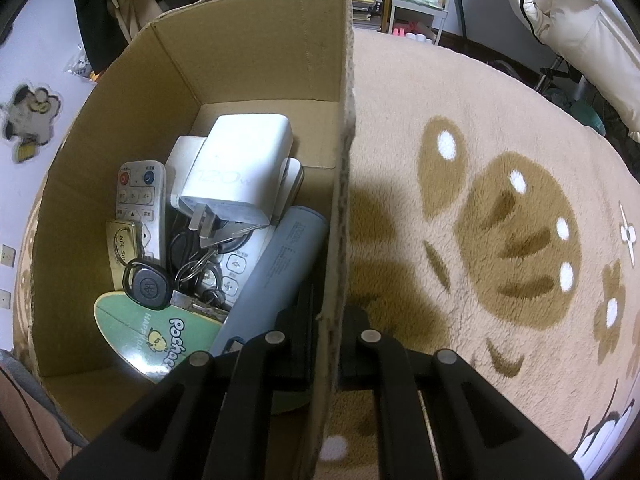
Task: Organize rigid objects
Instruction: 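Carry the green Cheers case with the left gripper into the box, release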
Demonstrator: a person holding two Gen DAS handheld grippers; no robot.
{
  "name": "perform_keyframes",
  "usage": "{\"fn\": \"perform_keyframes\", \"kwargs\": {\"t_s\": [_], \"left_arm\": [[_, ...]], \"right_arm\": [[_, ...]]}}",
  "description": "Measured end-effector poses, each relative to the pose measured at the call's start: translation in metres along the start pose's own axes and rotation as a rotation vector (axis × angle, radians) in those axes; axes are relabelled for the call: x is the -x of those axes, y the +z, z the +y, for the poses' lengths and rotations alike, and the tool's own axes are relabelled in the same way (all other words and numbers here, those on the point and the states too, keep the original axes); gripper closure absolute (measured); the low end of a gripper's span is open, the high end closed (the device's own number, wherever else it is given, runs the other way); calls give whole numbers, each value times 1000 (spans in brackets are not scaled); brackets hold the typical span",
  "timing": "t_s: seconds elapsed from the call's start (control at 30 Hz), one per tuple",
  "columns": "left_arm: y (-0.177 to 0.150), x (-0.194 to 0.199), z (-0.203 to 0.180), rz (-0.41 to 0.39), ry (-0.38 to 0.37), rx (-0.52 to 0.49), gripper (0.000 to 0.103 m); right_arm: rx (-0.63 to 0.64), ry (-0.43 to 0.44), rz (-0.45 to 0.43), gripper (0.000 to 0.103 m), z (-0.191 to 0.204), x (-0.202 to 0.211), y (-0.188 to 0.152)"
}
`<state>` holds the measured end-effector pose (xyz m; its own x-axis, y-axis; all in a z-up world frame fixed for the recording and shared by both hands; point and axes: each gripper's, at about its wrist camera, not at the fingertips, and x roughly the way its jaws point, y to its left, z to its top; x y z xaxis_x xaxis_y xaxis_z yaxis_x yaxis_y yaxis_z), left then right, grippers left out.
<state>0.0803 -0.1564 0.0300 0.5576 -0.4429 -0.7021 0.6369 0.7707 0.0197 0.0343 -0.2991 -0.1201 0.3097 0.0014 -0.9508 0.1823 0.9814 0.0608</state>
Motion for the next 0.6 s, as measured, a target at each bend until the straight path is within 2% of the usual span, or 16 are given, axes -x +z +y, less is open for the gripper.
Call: {"fn": "perform_keyframes", "kwargs": {"t_s": [0.13, 0.3, 0.4, 0.47, 0.6], "left_arm": [[-17, -14, -12, 63, 30, 40, 42], [-38, -30, -21, 133, 22, 74, 42], [-48, -35, -29, 156, 37, 55, 42], [-53, -37, -28, 172, 32, 71, 42], [-60, -40, -21, 202, 79, 109, 42]], "right_arm": [[-2, 5, -4, 93, 0, 2, -2], [-2, 7, -17, 93, -1, 8, -2], [-4, 9, -22, 93, -2, 11, -2], [-7, 11, -26, 93, -3, 13, -1], [-8, 11, -45, 93, -5, 19, 1]]}}
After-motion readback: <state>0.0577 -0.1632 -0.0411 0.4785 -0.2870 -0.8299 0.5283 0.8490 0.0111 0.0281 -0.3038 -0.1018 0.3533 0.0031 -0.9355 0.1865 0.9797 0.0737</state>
